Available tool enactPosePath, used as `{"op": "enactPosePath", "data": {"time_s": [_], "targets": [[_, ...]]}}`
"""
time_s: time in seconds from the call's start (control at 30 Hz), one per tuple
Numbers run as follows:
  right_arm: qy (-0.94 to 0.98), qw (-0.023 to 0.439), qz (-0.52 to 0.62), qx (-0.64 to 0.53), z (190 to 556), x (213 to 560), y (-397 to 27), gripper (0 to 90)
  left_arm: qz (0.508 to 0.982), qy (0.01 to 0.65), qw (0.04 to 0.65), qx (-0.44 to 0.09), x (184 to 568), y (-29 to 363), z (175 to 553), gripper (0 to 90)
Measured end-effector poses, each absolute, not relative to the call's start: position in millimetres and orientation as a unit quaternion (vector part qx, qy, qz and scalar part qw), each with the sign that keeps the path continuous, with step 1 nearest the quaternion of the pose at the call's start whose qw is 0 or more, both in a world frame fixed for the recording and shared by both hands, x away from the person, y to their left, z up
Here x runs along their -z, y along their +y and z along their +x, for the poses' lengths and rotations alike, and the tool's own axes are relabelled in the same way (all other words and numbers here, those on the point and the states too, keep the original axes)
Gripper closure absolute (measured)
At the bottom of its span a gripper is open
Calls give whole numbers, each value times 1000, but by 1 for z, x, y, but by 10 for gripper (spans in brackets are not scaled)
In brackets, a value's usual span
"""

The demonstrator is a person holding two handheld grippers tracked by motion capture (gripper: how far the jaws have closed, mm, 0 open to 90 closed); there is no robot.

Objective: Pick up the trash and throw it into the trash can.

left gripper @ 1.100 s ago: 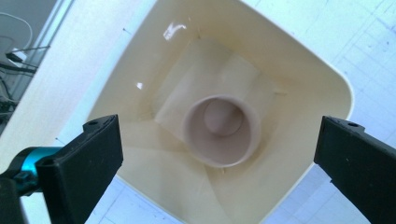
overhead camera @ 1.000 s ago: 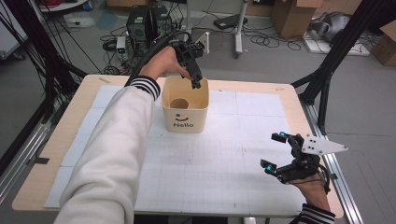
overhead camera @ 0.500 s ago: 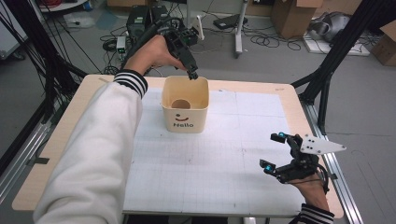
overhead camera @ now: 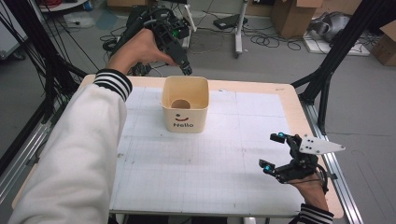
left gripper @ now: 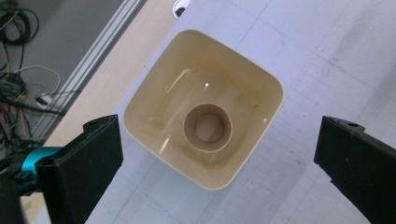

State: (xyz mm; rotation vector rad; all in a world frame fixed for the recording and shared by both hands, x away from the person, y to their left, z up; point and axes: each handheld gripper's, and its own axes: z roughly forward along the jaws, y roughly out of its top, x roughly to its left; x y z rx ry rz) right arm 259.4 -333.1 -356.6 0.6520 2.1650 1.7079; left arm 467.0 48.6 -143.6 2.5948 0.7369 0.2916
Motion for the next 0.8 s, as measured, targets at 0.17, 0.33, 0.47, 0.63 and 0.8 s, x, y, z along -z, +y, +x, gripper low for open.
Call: {"op": "enactPosePath", "data": {"time_s": [0.17, 0.33, 0.47, 0.63, 0.8], "targets": [[753, 157, 227, -598, 259, 356, -333, 3, 932, 258, 226, -117, 144, 62, 458, 17], [752, 155, 230, -598, 258, 355, -335, 3, 926, 242, 258, -131, 146, 77, 445, 17], [752, 160, 226, -598, 258, 355, -334, 3, 914, 236, 302, -135, 146, 91, 432, 17], [754, 160, 227, -596, 257, 354, -332, 3, 901, 217, 346, -143, 147, 111, 410, 17], [757, 158, 225, -593, 258, 354, -328, 2, 888, 211, 380, -148, 152, 131, 391, 17]]}}
